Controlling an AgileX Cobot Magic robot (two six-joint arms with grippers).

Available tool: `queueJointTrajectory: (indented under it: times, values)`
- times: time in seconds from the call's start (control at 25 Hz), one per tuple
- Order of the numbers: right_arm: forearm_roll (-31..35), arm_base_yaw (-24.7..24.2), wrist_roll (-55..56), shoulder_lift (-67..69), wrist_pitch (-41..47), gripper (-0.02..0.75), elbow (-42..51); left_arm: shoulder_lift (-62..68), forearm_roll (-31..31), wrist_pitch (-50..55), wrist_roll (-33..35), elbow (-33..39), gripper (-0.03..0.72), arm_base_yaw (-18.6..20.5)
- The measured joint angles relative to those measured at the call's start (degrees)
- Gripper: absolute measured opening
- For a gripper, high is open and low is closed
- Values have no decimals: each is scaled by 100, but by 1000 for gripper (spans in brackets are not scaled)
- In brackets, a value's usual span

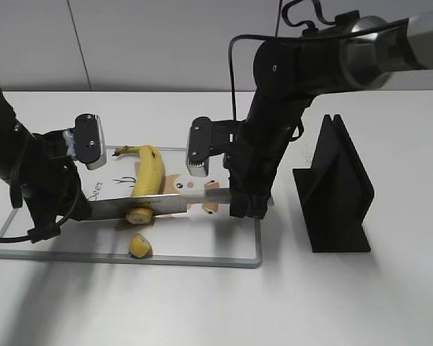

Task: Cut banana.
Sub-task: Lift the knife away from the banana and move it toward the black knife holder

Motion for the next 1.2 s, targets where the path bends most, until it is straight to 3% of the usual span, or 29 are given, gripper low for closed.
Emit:
queueJointTrajectory:
  times: [1.2]
  values:
    - [-68,6,1,-1551,632,183,-63,-2038,101,660,-63,59,-5,-18]
